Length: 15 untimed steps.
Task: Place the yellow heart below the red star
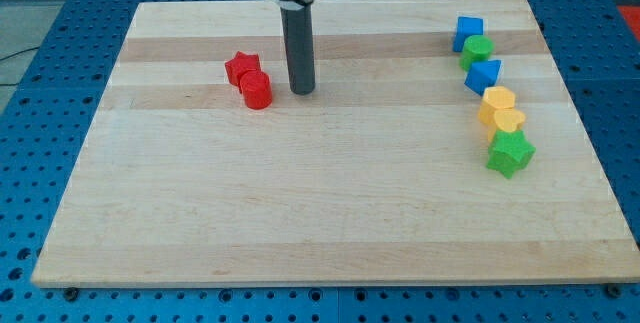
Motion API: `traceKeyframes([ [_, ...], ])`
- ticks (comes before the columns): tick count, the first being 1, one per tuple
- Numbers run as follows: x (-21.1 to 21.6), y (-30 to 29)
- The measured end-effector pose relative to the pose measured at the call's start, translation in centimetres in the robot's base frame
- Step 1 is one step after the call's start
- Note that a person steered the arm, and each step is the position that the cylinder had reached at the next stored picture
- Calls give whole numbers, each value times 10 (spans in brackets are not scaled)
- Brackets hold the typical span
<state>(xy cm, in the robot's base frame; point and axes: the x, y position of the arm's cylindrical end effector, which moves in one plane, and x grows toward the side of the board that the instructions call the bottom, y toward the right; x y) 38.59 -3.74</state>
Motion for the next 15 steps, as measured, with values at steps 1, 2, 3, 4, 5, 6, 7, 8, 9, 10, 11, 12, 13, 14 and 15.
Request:
traceKeyframes([
  [1,33,-37],
  [2,-6,-62],
  [3,-45,-89],
  [4,-58,-91],
  [5,-78,-108],
  [6,-20,-15],
  [7,96,87],
  [8,150,125],
  [9,198,146],
  [10,205,209],
  [11,176,288],
  [12,149,303],
  [13,126,303],
  [14,110,302],
  [15,103,300],
])
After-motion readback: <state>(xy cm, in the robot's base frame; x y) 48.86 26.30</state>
